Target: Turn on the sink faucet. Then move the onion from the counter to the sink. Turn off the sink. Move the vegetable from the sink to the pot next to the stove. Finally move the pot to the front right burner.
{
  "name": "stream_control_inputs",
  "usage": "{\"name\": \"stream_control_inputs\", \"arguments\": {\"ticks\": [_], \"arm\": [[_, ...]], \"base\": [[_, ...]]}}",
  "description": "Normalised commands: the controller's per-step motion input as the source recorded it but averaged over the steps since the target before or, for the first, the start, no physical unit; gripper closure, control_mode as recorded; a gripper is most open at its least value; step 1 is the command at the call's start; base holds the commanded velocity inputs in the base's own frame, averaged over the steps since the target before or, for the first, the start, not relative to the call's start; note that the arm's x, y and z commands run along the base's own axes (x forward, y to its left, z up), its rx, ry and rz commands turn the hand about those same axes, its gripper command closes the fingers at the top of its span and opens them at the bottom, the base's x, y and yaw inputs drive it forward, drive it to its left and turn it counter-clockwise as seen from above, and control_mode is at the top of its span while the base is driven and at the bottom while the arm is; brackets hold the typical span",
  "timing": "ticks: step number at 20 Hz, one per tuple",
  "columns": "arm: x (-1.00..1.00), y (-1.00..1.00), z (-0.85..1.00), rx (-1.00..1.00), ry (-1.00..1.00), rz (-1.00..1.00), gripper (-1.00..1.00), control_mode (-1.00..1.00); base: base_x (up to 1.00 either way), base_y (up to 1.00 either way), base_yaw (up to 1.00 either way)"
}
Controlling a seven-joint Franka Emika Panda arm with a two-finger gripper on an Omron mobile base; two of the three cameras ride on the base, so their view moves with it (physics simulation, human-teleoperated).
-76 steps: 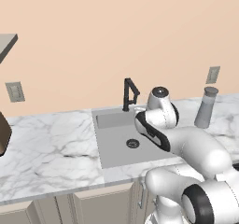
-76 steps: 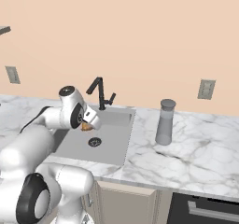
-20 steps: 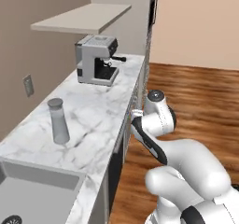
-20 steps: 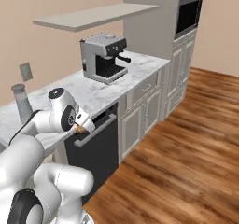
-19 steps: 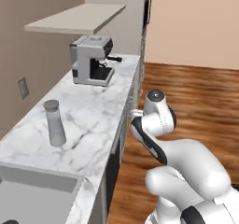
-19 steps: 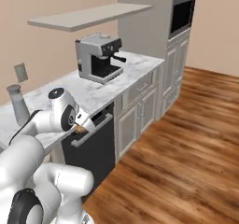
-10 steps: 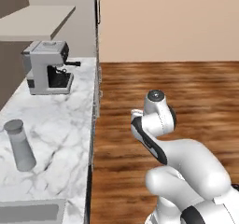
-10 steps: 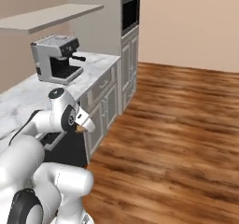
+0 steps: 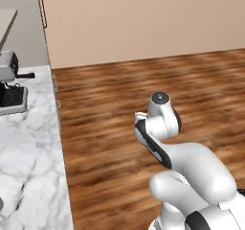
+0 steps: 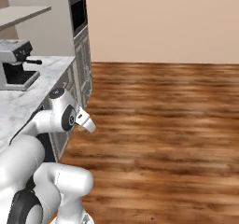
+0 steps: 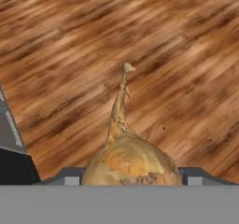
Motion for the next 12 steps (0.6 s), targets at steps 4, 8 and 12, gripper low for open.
{"name": "stream_control_inputs", "arguments": {"ticks": [4, 8, 12], "arm": [[0.0, 0.0, 0.0, 0.0, 0.0, 0.0, 1.0, 1.0], [0.0, 0.0, 0.0, 0.0, 0.0, 0.0, 1.0, 1.0], [0.0, 0.0, 0.0, 0.0, 0.0, 0.0, 1.0, 1.0]], "base": [[0.06, 0.0, -0.45], [0.12, 0.0, -0.44], [0.17, 0.0, -0.43]]}}
